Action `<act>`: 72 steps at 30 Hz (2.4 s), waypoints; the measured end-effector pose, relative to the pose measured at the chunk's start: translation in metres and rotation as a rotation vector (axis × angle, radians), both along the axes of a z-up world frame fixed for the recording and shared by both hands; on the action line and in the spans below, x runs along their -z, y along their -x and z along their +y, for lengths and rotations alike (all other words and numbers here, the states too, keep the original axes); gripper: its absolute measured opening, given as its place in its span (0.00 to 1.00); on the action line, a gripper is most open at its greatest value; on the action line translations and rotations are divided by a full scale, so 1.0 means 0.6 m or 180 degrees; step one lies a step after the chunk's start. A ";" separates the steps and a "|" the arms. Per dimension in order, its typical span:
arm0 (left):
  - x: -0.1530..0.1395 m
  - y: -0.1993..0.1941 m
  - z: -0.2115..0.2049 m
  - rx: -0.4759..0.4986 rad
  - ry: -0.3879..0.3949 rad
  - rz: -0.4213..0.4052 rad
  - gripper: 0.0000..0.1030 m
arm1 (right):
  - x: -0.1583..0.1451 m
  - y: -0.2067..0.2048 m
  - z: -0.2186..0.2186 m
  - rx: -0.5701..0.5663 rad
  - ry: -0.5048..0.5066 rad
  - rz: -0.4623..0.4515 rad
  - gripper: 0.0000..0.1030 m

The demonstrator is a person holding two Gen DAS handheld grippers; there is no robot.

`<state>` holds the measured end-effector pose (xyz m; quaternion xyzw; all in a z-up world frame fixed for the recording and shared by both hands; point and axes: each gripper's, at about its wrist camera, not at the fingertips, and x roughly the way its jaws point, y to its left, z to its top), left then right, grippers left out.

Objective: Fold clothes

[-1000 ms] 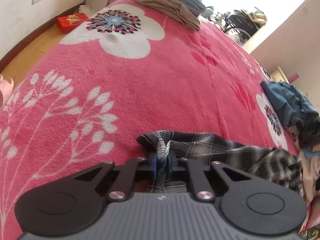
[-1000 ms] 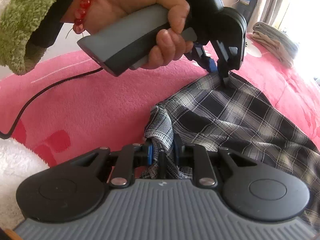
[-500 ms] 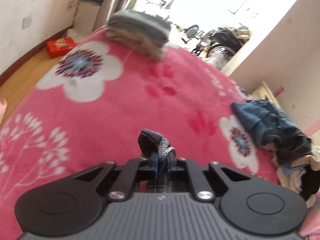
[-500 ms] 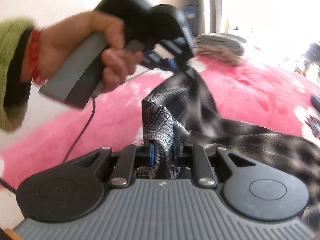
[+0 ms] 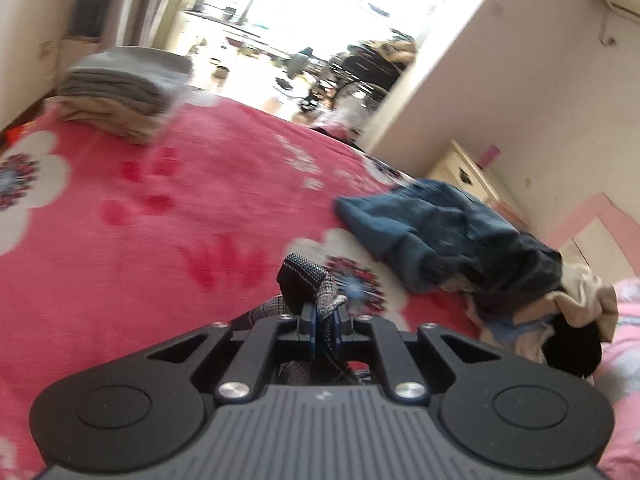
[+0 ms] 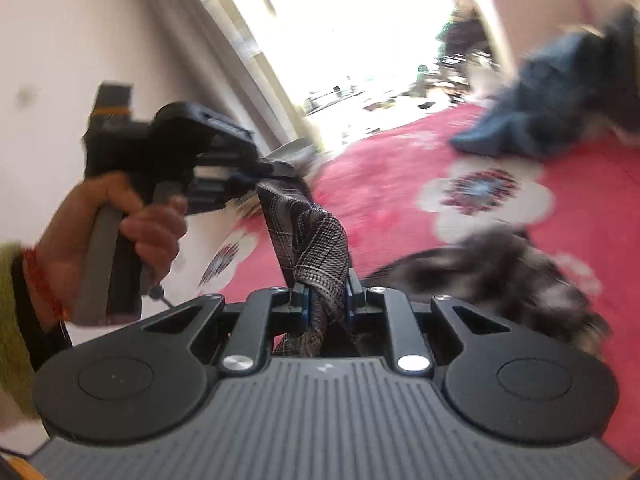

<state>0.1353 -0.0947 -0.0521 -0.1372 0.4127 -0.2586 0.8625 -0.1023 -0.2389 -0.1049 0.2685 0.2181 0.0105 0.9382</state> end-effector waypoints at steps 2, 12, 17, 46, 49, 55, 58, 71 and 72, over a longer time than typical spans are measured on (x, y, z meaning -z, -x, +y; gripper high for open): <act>0.016 0.003 -0.040 0.0100 -0.0046 0.0013 0.08 | 0.017 0.013 -0.038 0.0172 -0.0177 0.0037 0.13; 0.092 0.022 -0.219 0.0605 -0.0297 0.0056 0.08 | 0.124 0.043 -0.151 0.0732 -0.0824 0.0222 0.13; 0.143 0.025 -0.255 0.0952 -0.0247 0.0245 0.19 | 0.176 0.049 -0.180 0.0925 -0.1068 0.0353 0.13; 0.190 0.233 -0.039 0.1510 -0.1329 -0.0503 0.47 | 0.083 0.053 -0.092 -0.0834 0.0880 0.0427 0.27; 0.215 0.247 -0.045 0.1533 -0.1368 -0.0501 0.47 | 0.123 0.037 -0.082 -0.1033 0.1579 0.0804 0.23; 0.216 0.253 -0.028 0.1491 -0.1166 -0.0563 0.47 | 0.147 0.049 -0.183 -0.0511 0.1336 0.1232 0.18; 0.217 0.259 -0.022 0.1479 -0.1096 -0.0639 0.49 | 0.109 0.062 -0.207 -0.0311 0.1256 0.1141 0.19; 0.249 0.304 -0.016 0.1424 -0.0945 -0.0852 0.67 | 0.117 -0.082 -0.174 -0.0669 0.1210 0.0777 0.21; 0.249 0.304 -0.014 0.1408 -0.0905 -0.0844 0.68 | 0.130 -0.089 -0.196 -0.0517 0.1118 0.0914 0.22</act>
